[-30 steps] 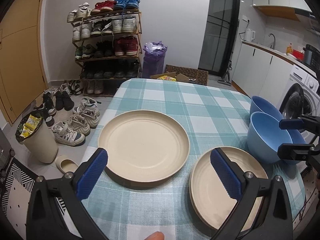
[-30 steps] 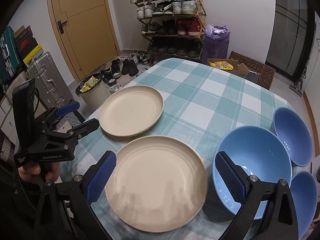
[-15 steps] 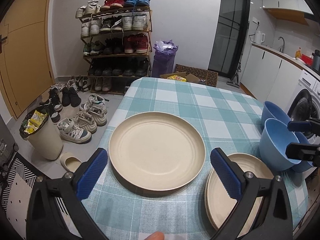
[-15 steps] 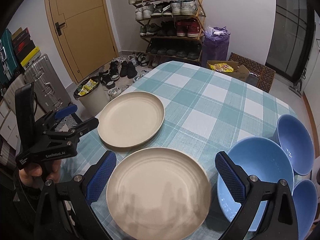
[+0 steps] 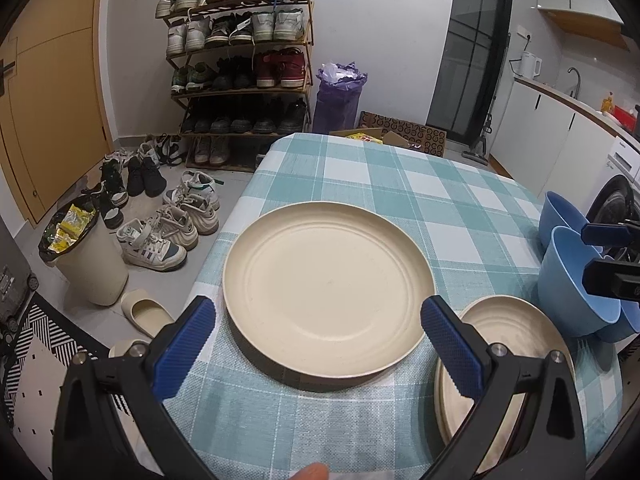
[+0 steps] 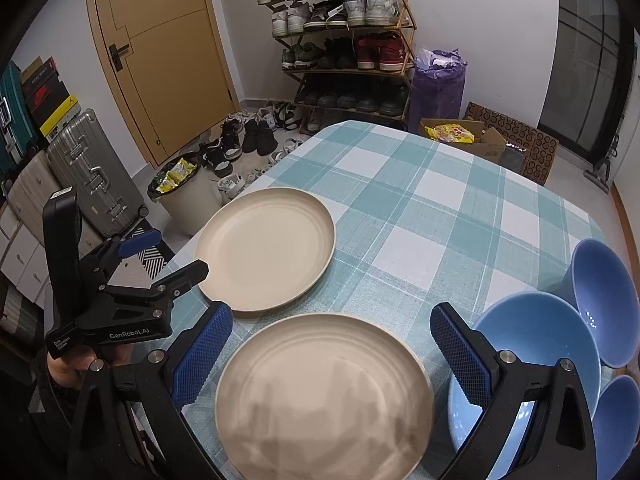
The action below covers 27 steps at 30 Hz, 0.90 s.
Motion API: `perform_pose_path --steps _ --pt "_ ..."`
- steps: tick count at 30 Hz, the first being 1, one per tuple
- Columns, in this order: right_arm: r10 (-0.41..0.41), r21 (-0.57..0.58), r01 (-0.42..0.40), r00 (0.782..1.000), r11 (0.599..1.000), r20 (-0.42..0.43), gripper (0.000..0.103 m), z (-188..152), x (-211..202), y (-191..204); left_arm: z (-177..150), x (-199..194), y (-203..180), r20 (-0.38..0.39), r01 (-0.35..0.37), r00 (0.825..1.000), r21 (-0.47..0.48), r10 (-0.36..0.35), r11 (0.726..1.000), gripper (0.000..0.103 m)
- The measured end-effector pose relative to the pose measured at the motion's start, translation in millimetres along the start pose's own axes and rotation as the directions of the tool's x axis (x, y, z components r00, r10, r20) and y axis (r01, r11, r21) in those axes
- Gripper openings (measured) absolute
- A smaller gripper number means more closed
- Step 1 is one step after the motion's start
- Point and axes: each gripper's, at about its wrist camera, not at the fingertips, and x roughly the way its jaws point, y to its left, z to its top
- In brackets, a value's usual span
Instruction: Organize plates and bowls
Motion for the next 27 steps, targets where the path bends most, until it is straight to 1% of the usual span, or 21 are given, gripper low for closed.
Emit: perform_pose_path --steps 5,13,20,23,27 --pt "-0.003 0.001 0.003 1.0 1.0 -0.015 0.101 4.0 11.8 0.3 -0.2 6.8 7.9 -0.017 0.001 1.0 -0.01 -0.001 1.0 0.103" --pt "-0.008 0.026 0.009 0.999 1.0 -0.05 0.101 13.8 33.5 -1.6 -1.2 16.0 26.8 -0.037 -0.007 0.999 -0.068 0.005 0.998 0.103" --pt "-0.007 0.044 0.011 0.996 0.999 -0.089 0.101 21.2 59.2 3.6 -6.2 29.5 37.7 -0.066 -0.048 0.997 -0.089 0.043 0.995 0.103" --pt "0.003 0.059 0.003 0.995 0.998 -0.103 0.101 24.2 71.5 5.3 -7.8 34.9 44.2 -0.077 -0.054 0.996 -0.11 0.045 0.993 0.103" --pt "-0.007 0.063 0.015 0.991 0.998 -0.131 0.101 28.3 87.6 9.2 -10.8 44.3 50.4 -0.099 -0.066 0.994 -0.127 0.054 0.99 0.103"
